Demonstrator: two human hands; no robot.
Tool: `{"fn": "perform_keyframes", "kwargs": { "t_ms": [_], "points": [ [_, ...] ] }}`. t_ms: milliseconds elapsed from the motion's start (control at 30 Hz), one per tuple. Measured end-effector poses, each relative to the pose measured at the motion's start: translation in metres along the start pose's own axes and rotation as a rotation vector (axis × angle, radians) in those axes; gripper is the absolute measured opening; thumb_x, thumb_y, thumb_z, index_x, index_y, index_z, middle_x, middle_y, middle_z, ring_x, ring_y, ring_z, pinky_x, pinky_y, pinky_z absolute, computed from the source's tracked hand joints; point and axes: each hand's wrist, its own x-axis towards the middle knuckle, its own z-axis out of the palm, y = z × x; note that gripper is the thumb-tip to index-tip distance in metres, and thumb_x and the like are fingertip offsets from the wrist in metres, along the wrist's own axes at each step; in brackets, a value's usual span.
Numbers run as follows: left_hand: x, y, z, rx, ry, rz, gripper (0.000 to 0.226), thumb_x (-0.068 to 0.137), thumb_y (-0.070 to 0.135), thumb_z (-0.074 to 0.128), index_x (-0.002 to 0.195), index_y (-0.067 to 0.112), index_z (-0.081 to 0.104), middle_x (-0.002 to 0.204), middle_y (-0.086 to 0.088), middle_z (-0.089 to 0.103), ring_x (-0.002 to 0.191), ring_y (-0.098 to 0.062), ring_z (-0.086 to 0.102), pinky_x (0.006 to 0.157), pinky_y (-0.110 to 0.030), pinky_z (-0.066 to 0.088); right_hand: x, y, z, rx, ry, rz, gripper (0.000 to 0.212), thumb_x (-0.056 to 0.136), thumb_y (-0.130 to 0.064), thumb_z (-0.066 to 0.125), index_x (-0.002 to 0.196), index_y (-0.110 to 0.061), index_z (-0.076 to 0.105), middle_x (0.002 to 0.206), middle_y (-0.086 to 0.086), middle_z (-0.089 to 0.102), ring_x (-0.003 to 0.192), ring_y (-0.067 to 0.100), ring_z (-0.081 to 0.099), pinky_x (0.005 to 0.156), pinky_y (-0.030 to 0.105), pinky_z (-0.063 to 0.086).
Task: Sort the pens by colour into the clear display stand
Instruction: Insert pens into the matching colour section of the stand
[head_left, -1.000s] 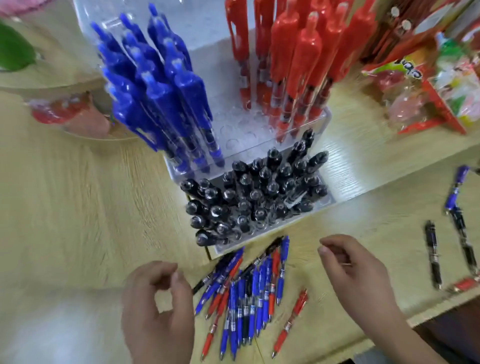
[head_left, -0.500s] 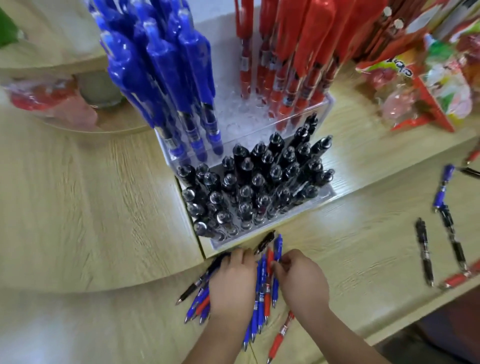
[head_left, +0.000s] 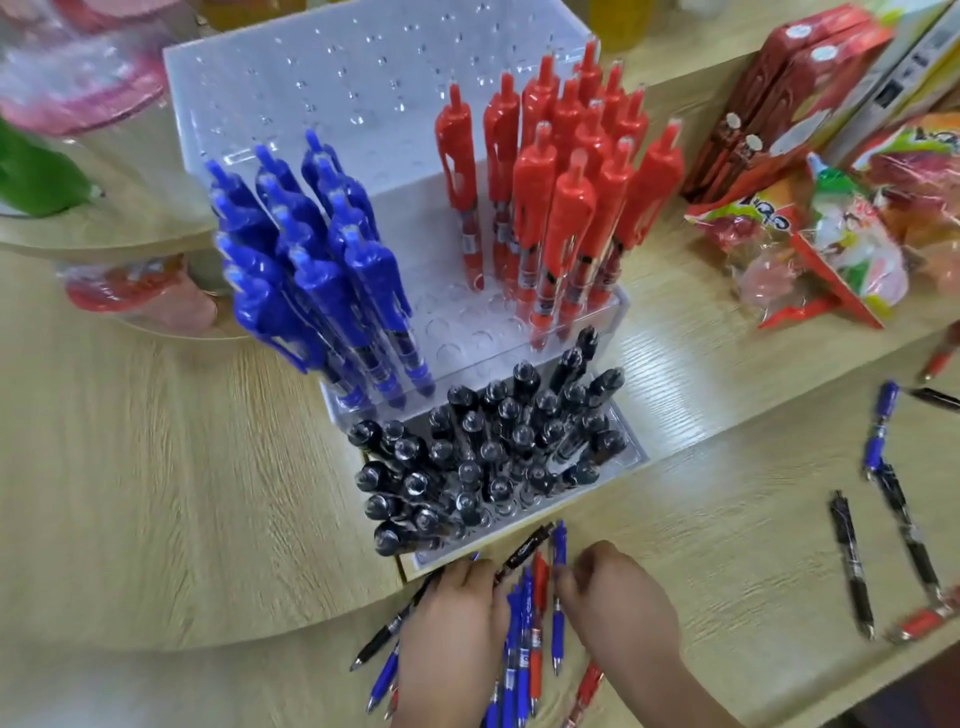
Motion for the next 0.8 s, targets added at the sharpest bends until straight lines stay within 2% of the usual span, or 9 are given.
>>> {"fn": "perform_keyframes", "kwargs": {
  "t_ms": [133, 233, 300, 433, 533, 567, 667, 733, 800],
  "points": [
    [-0.001, -0.002, -0.001, 0.029, -0.025, 0.024, 0.024, 0.061, 0.039, 0.085, 0.078, 0.037, 0.069, 0.077, 0.017, 0.066, 0.058, -0.006, 0.064, 0.034, -0.022, 0.046, 0.011, -0.011, 0.000, -0.078, -0.019, -0.039, 0.029, 0.091, -0.052, 0.049, 0.089, -0.023, 0.047, 0.089, -0.005, 0.062, 0.084, 0.020, 0.065, 0.064, 0.029, 0.048],
    [-0.010, -0.001, -0.012, -0.044, -0.017, 0.061, 0.010, 0.067, 0.045, 0.061, 0.071, 0.037, 0.066, 0.072, 0.015, 0.062, 0.055, -0.006, 0.062, 0.037, -0.019, 0.047, 0.015, -0.019, -0.003, -0.055, -0.006, -0.034, 0.020, 0.095, -0.043, 0.043, 0.093, -0.023, 0.041, 0.098, -0.002, 0.060, 0.092, 0.023, 0.065, 0.064, 0.030, 0.041],
    [-0.022, 0.002, -0.025, -0.099, -0.023, 0.103, 0.022, 0.068, 0.046, 0.048, 0.072, 0.038, 0.068, 0.071, 0.016, 0.062, 0.054, -0.003, 0.062, 0.041, -0.013, 0.047, 0.015, -0.021, -0.009, -0.029, 0.003, -0.014, 0.022, 0.095, -0.045, 0.043, 0.096, -0.024, 0.044, 0.099, -0.002, 0.059, 0.095, 0.023, 0.065, 0.066, 0.032, 0.042],
    [-0.039, 0.005, -0.068, -0.168, 0.082, 0.105, 0.022, 0.070, 0.051, 0.049, 0.079, 0.045, 0.069, 0.077, 0.026, 0.061, 0.054, 0.010, 0.055, 0.051, -0.003, 0.045, 0.011, -0.014, -0.035, -0.026, -0.039, 0.003, 0.031, 0.091, -0.053, 0.046, 0.082, -0.024, 0.050, 0.087, -0.002, 0.059, 0.079, 0.022, 0.060, 0.072, 0.035, 0.053],
    [-0.053, -0.003, -0.104, -0.236, 0.133, 0.085, 0.024, 0.077, 0.051, 0.053, 0.094, 0.044, 0.069, 0.086, 0.026, 0.064, 0.059, 0.011, 0.056, 0.056, -0.006, 0.048, -0.008, -0.012, -0.077, 0.013, 0.003, -0.080, 0.013, 0.085, -0.040, 0.056, 0.078, -0.029, 0.056, 0.085, -0.006, 0.058, 0.075, 0.013, 0.059, 0.070, 0.033, 0.051],
    [-0.058, -0.005, -0.117, -0.253, 0.156, 0.070, 0.024, 0.078, 0.050, 0.054, 0.096, 0.043, 0.069, 0.086, 0.025, 0.063, 0.057, 0.010, 0.055, 0.052, -0.007, 0.047, -0.019, -0.014, -0.095, 0.035, 0.032, -0.123, 0.008, 0.085, -0.036, 0.060, 0.078, -0.033, 0.058, 0.085, -0.008, 0.059, 0.074, 0.006, 0.059, 0.068, 0.028, 0.049],
    [-0.070, -0.015, -0.148, -0.299, 0.295, 0.005, 0.018, 0.078, 0.045, 0.056, 0.093, 0.040, 0.063, 0.085, 0.028, 0.055, 0.056, 0.012, 0.048, 0.049, -0.004, 0.042, -0.049, -0.020, -0.145, 0.077, 0.132, -0.292, 0.019, 0.086, -0.026, 0.067, 0.079, -0.041, 0.058, 0.085, -0.016, 0.059, 0.073, -0.004, 0.057, 0.062, 0.015, 0.040],
    [-0.074, -0.019, -0.172, -0.381, 0.375, -0.090, 0.016, 0.078, 0.039, 0.061, 0.094, 0.038, 0.058, 0.086, 0.032, 0.052, 0.062, 0.015, 0.051, 0.054, -0.001, 0.039, -0.069, -0.029, -0.182, 0.068, 0.185, -0.396, 0.017, 0.087, -0.027, 0.068, 0.085, -0.041, 0.058, 0.087, -0.016, 0.061, 0.074, -0.001, 0.059, 0.062, 0.018, 0.044],
    [-0.076, -0.016, -0.198, -0.454, 0.434, -0.148, 0.015, 0.078, 0.029, 0.068, 0.087, 0.037, 0.058, 0.083, 0.029, 0.055, 0.065, 0.009, 0.056, 0.057, -0.001, 0.038, -0.090, -0.046, -0.219, 0.073, 0.216, -0.474, 0.015, 0.089, -0.032, 0.066, 0.090, -0.043, 0.056, 0.090, -0.018, 0.062, 0.074, 0.003, 0.061, 0.064, 0.026, 0.049]
  ]
}}
